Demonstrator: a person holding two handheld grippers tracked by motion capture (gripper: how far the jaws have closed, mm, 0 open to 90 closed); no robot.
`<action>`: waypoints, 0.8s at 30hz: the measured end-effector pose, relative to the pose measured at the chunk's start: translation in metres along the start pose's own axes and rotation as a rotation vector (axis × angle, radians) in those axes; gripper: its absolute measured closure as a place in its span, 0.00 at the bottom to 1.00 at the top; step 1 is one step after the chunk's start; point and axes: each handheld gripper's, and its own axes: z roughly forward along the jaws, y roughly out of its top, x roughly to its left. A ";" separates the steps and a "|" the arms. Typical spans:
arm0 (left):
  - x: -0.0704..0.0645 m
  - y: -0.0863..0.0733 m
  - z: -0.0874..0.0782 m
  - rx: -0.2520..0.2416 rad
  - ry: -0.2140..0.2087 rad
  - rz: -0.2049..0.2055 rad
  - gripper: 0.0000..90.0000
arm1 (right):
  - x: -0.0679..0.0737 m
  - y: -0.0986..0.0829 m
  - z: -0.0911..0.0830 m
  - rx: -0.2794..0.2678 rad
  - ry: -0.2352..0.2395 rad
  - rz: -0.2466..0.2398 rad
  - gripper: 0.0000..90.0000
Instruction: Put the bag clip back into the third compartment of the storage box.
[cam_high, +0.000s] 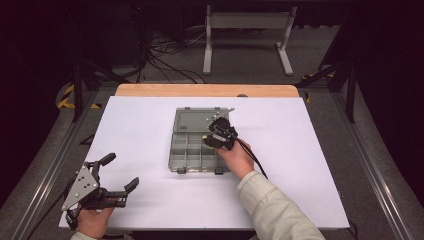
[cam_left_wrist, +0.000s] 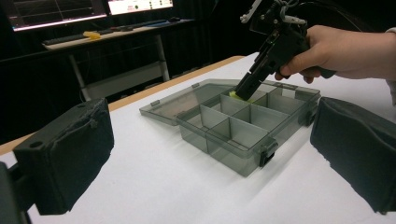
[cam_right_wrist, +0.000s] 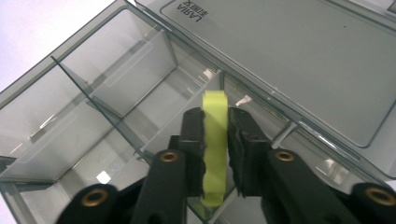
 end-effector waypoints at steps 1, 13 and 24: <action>0.000 0.000 0.000 0.000 0.000 0.000 0.00 | 0.001 0.000 0.000 -0.004 0.001 0.001 0.78; 0.000 0.000 0.001 -0.002 -0.001 -0.006 0.00 | 0.011 0.006 -0.027 -0.113 0.037 -0.070 0.45; 0.000 0.000 0.002 0.001 -0.007 -0.008 0.00 | 0.018 0.005 -0.066 -0.219 0.052 -0.128 0.19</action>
